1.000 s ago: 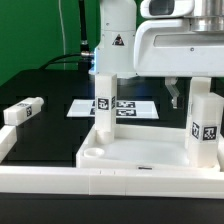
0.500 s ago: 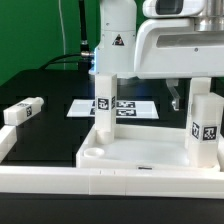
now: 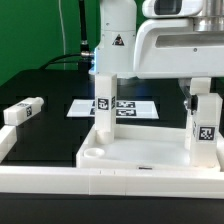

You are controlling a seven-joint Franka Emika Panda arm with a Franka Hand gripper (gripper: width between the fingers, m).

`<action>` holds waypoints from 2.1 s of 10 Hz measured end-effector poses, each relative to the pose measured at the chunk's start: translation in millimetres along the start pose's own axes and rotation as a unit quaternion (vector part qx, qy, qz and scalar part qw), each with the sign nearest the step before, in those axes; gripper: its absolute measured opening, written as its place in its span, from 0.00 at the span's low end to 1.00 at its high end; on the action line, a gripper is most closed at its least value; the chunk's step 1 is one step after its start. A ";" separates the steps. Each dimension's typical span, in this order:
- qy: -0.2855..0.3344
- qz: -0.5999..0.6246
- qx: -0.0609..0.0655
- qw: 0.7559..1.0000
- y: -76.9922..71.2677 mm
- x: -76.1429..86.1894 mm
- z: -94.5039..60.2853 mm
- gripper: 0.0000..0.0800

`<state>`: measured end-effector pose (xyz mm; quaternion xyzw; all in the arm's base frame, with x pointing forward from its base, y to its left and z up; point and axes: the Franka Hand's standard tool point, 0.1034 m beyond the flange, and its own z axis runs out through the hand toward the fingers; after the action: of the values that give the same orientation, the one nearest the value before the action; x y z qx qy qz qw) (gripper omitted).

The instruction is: Assemble desk

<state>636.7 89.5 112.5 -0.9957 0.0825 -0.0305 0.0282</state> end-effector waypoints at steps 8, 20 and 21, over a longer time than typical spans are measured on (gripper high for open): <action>0.005 0.325 -0.025 0.945 33.2 2.6 -1.8 0.37; 0.001 0.240 -0.015 0.971 94.3 -22.5 -41.1 0.81; 0.001 0.240 -0.015 0.971 95.3 -22.3 -41.1 0.81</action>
Offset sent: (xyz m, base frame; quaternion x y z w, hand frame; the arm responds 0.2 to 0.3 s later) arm -0.0005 0.0009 -0.0009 0.0160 -0.0136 0.2232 0.9745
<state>596.6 -2.7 146.4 -0.9469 0.3200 -0.0224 0.0199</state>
